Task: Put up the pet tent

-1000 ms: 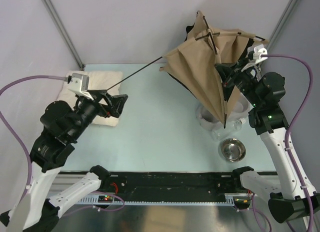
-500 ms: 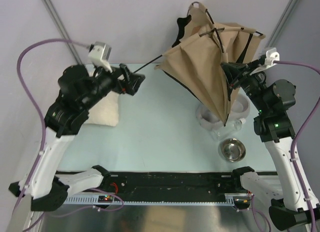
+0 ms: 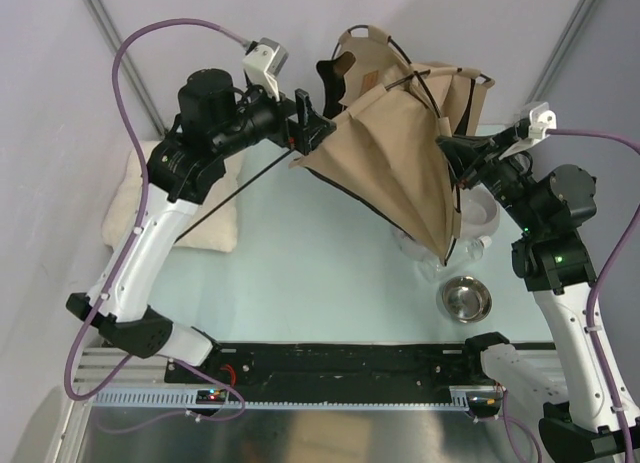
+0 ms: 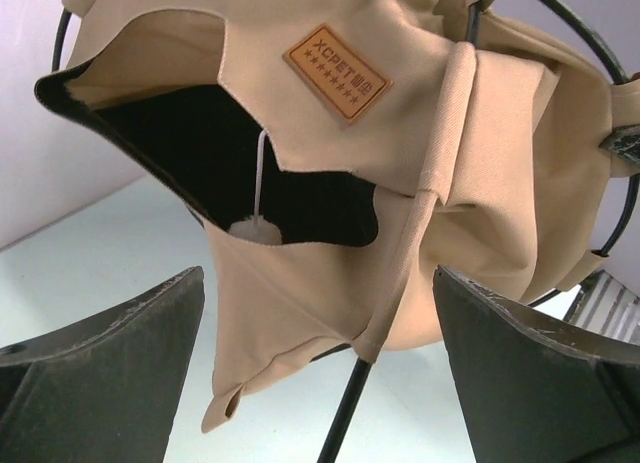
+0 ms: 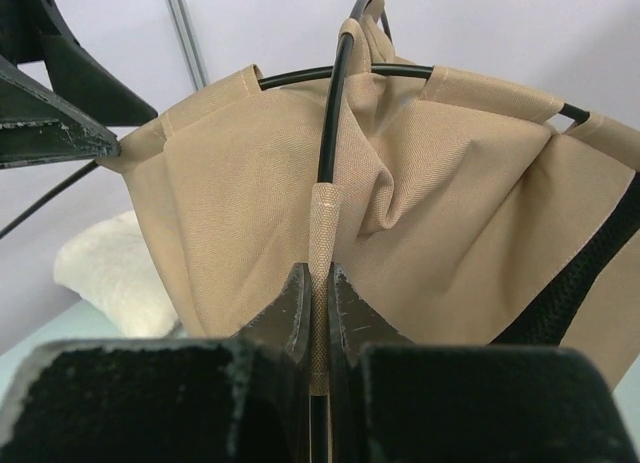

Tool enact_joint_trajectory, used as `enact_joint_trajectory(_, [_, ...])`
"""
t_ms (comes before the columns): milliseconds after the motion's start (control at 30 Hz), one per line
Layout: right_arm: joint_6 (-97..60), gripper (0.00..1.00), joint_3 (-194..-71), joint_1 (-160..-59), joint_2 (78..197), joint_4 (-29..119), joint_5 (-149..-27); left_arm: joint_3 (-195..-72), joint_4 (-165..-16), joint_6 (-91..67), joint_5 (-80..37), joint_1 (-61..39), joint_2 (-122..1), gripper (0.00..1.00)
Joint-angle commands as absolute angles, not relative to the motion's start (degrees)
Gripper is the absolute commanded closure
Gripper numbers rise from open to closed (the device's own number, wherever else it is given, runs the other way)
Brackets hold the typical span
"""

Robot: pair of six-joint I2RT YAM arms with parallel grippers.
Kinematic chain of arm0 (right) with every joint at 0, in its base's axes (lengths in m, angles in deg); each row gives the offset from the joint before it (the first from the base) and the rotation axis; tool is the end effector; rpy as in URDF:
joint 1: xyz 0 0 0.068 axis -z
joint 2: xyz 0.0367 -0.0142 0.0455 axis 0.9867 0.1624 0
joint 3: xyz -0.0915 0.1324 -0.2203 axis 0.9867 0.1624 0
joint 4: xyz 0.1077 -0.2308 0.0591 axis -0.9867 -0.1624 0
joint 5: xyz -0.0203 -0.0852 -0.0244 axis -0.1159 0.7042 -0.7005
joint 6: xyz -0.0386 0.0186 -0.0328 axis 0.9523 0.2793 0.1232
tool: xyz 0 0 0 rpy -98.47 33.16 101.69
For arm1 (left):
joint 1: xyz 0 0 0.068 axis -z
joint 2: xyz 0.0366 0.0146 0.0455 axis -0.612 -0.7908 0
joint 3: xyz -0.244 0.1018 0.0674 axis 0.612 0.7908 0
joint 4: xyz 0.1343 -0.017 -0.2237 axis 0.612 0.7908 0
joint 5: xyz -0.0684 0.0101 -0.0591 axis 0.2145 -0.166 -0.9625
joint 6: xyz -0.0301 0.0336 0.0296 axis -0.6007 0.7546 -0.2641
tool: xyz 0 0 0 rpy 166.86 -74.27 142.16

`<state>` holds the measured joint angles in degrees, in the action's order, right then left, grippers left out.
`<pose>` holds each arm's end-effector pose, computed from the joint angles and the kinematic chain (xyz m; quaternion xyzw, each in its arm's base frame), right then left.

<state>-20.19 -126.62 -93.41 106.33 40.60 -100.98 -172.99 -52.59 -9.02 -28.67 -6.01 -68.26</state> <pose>0.1556 0.0483 0.4839 -0.1652 0.5908 0.2540 0.7478 0.2352 -0.1565 0.5321 0.2335 0.7097 -0.3228 0.5810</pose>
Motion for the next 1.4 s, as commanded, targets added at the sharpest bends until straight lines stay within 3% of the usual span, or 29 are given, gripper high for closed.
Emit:
enact_joint_trajectory(0, [-18.07, 1.00, -127.95, -93.51, 106.64, 42.48, -103.14, -175.63, -53.01, -6.85, -31.75, -6.29, -68.62, 0.00])
enact_joint_trajectory(400, [-14.62, 1.00, -125.43, -98.57, 109.10, 41.58, -102.28, -180.04, -52.99, -8.69, -36.45, -6.27, -76.30, 0.03])
enact_joint_trajectory(667, [-12.28, 1.00, -125.30, -101.59, 109.95, 41.38, -100.96, -176.40, -51.97, -7.75, -36.18, -6.32, -79.05, 0.29])
enact_joint_trajectory(867, [-11.71, 1.00, -125.30, -102.61, 110.17, 40.59, -100.69, -174.61, -50.94, -7.01, -37.88, -6.30, -78.98, 0.62])
enact_joint_trajectory(1167, [-9.54, 1.00, -124.93, -105.14, 109.92, 40.11, -96.99, -171.71, -50.35, -5.77, -43.14, -6.29, -78.23, 0.69])
enact_joint_trajectory(1367, [-9.28, 1.00, -124.86, -107.35, 109.76, 40.33, -92.70, -172.33, -49.78, -6.44, -41.40, -6.29, -78.69, 0.98])
